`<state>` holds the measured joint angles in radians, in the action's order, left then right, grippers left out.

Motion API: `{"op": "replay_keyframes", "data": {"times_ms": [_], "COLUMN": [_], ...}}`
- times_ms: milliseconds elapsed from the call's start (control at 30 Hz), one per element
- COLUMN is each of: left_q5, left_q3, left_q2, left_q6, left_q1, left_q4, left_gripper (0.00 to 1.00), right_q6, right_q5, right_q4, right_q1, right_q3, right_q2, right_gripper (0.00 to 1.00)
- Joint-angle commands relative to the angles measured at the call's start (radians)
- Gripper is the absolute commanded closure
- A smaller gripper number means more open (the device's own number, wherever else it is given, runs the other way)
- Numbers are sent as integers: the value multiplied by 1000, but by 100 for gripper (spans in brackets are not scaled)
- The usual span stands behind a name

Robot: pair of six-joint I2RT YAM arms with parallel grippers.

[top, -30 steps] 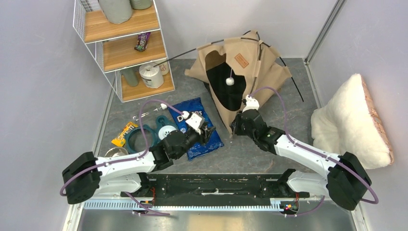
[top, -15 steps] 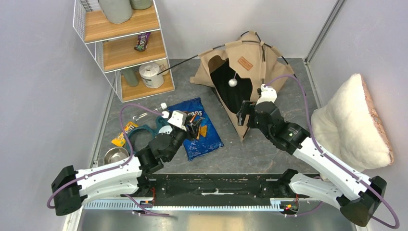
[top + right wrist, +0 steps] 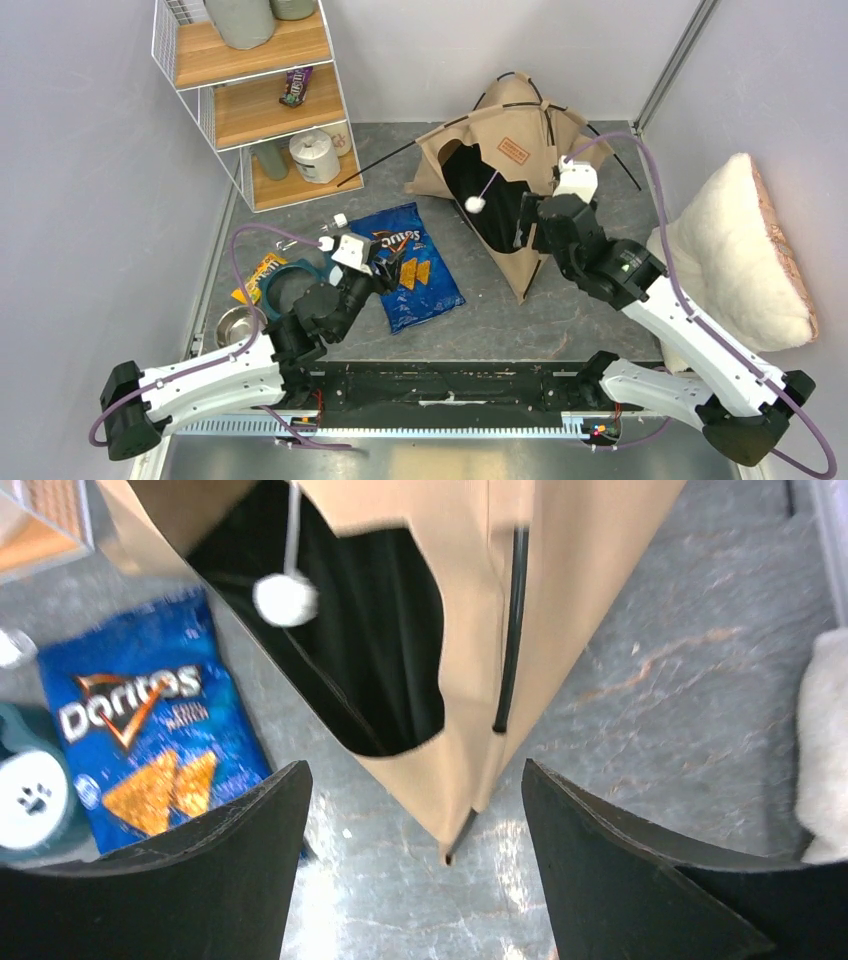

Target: Set up the pet tent

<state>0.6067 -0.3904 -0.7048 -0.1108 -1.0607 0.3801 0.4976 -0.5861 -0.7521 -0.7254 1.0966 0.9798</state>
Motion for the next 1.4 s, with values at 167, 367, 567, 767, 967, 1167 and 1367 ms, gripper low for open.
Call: {"op": "replay_keyframes", "data": {"times_ms": [167, 367, 567, 767, 967, 1167, 1367], "left_q5": [97, 99, 106, 117, 122, 127, 140], "left_q3": [-153, -173, -197, -207, -217, -226, -242], "left_q2": [105, 134, 128, 130, 143, 174, 195], "left_q6": [-84, -79, -87, -90, -95, -88, -76], "left_q1": [-2, -2, -2, -2, -2, -2, -2], "left_q4": [-302, -336, -370, -393, -423, -442, -473], "left_gripper": [22, 19, 21, 22, 22, 23, 23], "right_q6": [-154, -253, -335, -340, -366, -448, -549], "right_q5": [-92, 114, 154, 192, 309, 515, 570], "right_q4": [-27, 80, 173, 218, 240, 286, 332], "right_q1": [126, 289, 331, 389, 452, 463, 463], "right_q3": [307, 325, 350, 358, 374, 381, 404], "right_q2": [126, 210, 320, 373, 427, 447, 433], "right_gripper": [15, 12, 26, 39, 52, 89, 100]}}
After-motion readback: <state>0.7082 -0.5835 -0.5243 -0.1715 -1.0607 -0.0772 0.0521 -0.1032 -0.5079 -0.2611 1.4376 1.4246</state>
